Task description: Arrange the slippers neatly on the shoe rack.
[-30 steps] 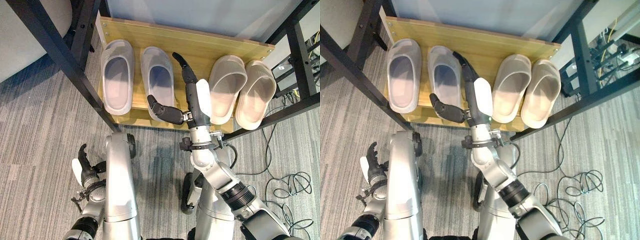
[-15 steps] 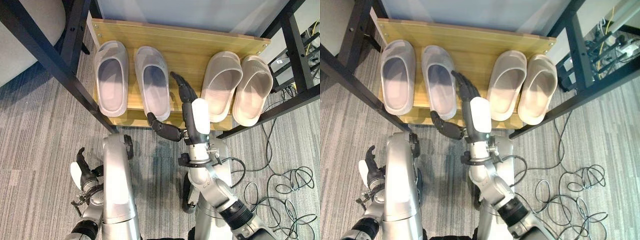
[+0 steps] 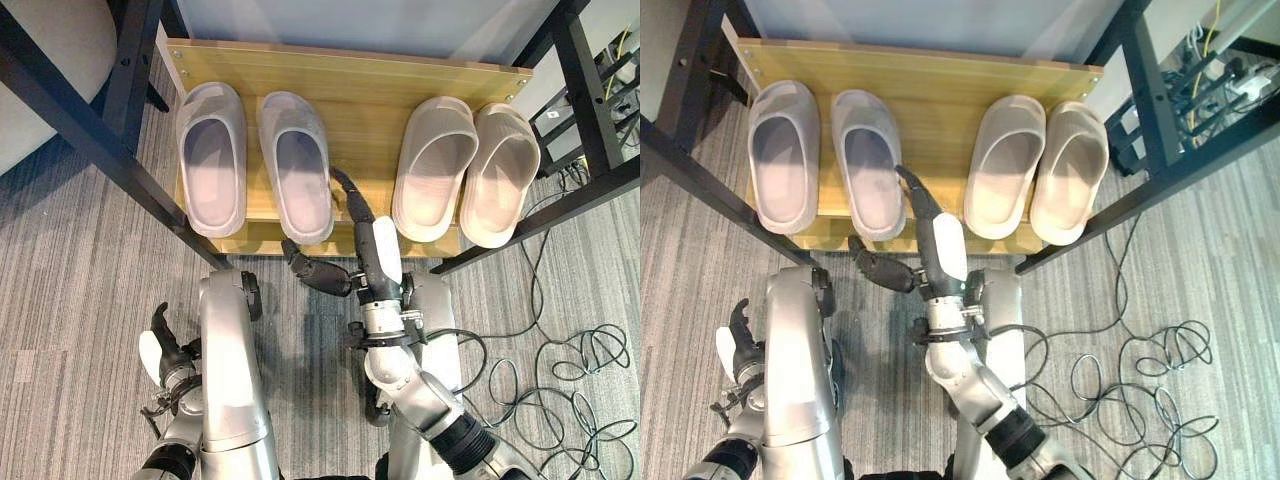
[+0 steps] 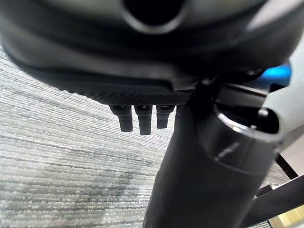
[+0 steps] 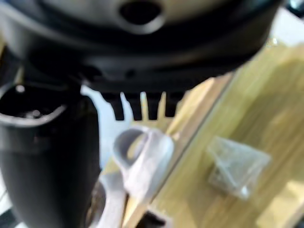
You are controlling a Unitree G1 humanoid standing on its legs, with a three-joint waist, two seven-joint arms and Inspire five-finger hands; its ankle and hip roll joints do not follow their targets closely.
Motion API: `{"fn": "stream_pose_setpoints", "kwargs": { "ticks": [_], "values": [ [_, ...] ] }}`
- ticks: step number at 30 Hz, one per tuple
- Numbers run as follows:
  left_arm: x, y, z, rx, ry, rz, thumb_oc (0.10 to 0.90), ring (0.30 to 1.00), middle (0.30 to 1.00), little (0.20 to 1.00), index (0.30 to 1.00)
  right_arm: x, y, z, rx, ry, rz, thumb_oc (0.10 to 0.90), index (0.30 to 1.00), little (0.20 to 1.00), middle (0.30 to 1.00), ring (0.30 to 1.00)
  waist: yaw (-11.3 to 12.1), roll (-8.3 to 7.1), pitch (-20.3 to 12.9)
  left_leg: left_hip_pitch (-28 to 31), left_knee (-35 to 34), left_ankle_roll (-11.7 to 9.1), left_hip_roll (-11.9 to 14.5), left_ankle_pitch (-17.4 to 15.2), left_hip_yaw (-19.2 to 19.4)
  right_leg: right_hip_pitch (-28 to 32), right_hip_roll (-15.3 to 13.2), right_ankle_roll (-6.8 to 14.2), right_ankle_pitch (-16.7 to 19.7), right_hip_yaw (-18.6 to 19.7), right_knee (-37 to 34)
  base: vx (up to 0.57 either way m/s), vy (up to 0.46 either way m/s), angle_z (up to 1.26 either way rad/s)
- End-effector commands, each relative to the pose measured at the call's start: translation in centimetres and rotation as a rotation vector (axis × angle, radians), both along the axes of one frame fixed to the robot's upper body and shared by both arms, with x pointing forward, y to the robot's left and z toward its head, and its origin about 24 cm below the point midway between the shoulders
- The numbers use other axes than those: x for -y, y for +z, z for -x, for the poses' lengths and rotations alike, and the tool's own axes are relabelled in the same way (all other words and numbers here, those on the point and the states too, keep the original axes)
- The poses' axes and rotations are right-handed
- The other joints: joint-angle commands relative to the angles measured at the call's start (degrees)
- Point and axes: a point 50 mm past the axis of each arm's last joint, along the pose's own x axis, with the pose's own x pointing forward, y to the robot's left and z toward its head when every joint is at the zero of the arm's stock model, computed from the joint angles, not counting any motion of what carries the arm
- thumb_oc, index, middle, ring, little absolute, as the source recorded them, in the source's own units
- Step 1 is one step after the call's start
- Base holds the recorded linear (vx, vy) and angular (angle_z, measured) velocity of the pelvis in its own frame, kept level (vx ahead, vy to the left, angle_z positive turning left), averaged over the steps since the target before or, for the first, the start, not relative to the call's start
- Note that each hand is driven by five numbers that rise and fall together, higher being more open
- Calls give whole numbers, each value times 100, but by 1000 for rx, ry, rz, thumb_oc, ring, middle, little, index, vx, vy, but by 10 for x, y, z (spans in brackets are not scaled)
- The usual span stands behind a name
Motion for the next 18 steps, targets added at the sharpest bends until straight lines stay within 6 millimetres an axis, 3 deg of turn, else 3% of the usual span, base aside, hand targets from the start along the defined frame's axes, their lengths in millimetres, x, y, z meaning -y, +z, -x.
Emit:
{"fn": "stream_pose_setpoints", "kwargs": {
  "ticks": [1,18],
  "values": [
    [21,9,-10,76,-53,6,800,900,900,900,900,-25,57,22,227,224,-205,800,900,900,900,900,301,205,-253,35,-414,598,-338,-15,-472,-139,-4,-442,579,808,-706,0,0,0],
    [18,13,-12,92,-59,13,800,900,900,900,900,-26,74,10,251,254,-261,800,900,900,900,900,408,314,-253,35,-390,557,-395,-7,-466,-139,16,-416,595,826,-635,0,0,0]
  ]
}}
